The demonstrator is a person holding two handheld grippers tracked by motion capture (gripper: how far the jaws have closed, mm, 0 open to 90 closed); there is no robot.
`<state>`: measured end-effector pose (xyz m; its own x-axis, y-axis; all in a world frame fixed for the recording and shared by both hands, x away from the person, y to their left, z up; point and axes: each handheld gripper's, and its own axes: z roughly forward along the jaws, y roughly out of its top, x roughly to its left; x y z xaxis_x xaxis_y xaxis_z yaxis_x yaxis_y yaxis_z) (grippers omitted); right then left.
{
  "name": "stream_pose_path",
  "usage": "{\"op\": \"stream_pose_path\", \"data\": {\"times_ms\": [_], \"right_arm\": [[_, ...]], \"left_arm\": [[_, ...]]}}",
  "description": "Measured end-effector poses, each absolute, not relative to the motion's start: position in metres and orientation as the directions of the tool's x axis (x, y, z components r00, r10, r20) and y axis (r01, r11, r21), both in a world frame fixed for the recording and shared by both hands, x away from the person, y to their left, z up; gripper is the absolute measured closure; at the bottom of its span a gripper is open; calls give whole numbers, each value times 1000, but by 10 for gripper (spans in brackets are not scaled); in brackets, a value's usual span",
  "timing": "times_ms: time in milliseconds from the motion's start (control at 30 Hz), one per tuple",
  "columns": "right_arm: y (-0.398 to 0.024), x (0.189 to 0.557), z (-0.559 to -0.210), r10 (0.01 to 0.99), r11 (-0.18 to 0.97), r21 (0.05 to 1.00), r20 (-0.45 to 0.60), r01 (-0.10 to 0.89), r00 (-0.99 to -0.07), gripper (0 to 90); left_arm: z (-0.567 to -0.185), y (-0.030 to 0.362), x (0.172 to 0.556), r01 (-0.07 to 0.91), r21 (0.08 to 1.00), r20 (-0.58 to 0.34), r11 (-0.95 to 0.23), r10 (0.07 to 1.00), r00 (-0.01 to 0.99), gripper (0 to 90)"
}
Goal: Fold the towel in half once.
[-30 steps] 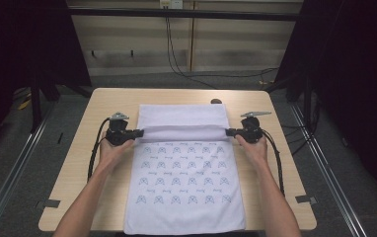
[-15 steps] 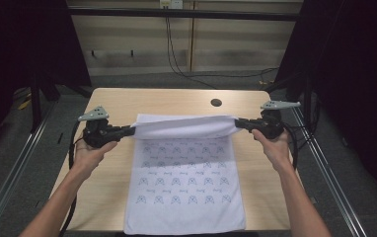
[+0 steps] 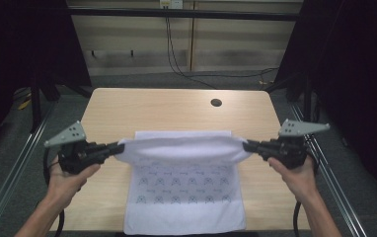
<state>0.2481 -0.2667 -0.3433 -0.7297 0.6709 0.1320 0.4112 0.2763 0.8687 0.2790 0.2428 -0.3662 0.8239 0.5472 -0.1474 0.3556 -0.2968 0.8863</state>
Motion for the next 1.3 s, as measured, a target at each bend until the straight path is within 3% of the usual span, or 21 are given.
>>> {"op": "stream_pose_path", "data": {"times_ms": [267,367,500,633,800,900,1100,1300], "right_arm": [[-266,204,-426,624,333,784,233,524,-746,849],[-266,188,-448,596,379,748,253,544,-762,801],[-263,174,-457,570,410,722,275,558,-774,780],[-260,160,-462,545,468,687,270,555,-794,692],[-266,144,-452,522,445,718,277,535,-806,641],[-270,148,-455,548,409,732,281,545,-788,649],[-273,177,-458,610,344,760,265,551,-746,664],[-265,212,-461,631,330,763,260,556,-731,652]], "left_arm": [[-447,243,250,468,795,-242,-386,506,828,860],[-465,243,235,490,757,-272,-431,474,837,836],[-471,243,220,484,738,-284,-471,434,855,806],[-464,242,201,452,760,-273,-467,401,874,791],[-459,246,191,449,768,-293,-456,372,881,742],[-461,257,197,467,780,-328,-416,364,872,714],[-467,256,230,519,777,-331,-356,471,818,679],[-472,235,273,543,741,-298,-395,531,793,636]]}}
